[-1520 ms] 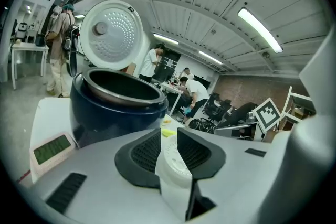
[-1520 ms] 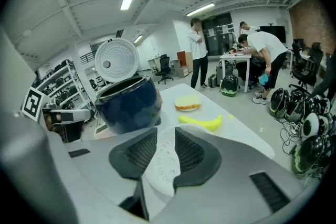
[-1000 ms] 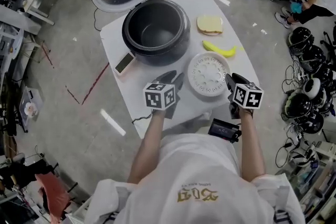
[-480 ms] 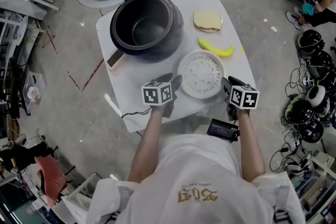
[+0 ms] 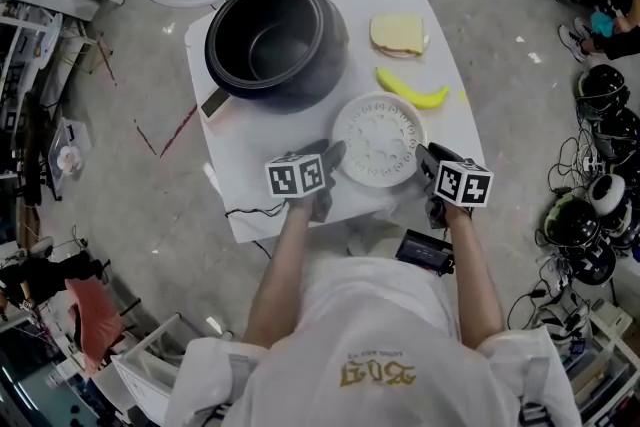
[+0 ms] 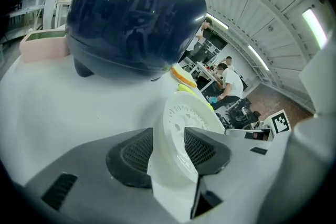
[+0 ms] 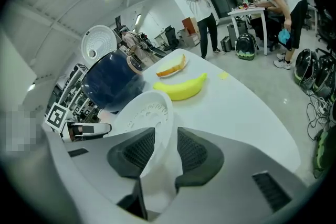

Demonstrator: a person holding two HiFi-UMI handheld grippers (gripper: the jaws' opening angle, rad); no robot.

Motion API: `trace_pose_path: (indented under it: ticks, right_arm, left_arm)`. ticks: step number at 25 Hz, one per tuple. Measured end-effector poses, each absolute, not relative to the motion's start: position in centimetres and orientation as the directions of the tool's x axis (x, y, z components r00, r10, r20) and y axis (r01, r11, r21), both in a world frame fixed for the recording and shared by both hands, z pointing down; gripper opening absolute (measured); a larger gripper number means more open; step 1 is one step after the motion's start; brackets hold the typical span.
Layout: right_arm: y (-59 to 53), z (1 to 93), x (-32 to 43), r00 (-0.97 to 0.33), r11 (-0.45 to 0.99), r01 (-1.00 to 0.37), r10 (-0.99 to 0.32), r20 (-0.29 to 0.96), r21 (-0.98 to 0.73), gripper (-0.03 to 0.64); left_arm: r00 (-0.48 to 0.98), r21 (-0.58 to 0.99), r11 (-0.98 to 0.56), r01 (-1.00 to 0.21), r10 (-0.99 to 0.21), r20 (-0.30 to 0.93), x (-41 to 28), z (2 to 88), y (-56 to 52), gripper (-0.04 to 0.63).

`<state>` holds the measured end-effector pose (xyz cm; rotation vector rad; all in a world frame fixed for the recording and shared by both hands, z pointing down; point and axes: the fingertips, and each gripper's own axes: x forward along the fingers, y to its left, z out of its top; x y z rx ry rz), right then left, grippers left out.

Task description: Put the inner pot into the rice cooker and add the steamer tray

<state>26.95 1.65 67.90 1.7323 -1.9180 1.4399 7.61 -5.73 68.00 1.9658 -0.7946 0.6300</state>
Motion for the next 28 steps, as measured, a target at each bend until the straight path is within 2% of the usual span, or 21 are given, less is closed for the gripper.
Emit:
trace_pose_path:
  ticks: [7,8,10,11,28]
  right_arm:
    - [1.4,68.2,26.6,-0.305,-0.143,-0.845,-0.662,0.685,-0.515,0.149]
    - [1.3,68.1,26.6,-0.3,-0.145,-0.847,-0.664,0.685,-0.511,0.143]
    - [1.3,68.1,26.3,-0.293,-0.147,-0.85,-0.666,0.686,-0.506,0.089]
    - [1.3,68.1,26.2,-0.291,-0.151,-0.849,-0.665,0.687,-0.506,0.081]
    - [1.8,66.0,26.9,-0.253,-0.2,-0.84,-0.679,0.689,-0.505,0.048]
  left_arm:
    - [0.647,0.537,-0.376,-0.755,-0.297,0.702,7.8,69.0,-6.2,0.19]
    - [0.649,0.536,-0.382,-0.752,-0.293,0.702,7.9,69.0,-6.2,0.172]
    - [0.659,0.539,-0.401,-0.74,-0.276,0.699,8.1,68.9,-6.2,0.127]
    - [0.665,0.542,-0.41,-0.733,-0.266,0.698,8.2,68.9,-6.1,0.089]
    - [0.713,0.587,-0.447,-0.675,-0.191,0.675,8.4,67.0,-5.3,0.062]
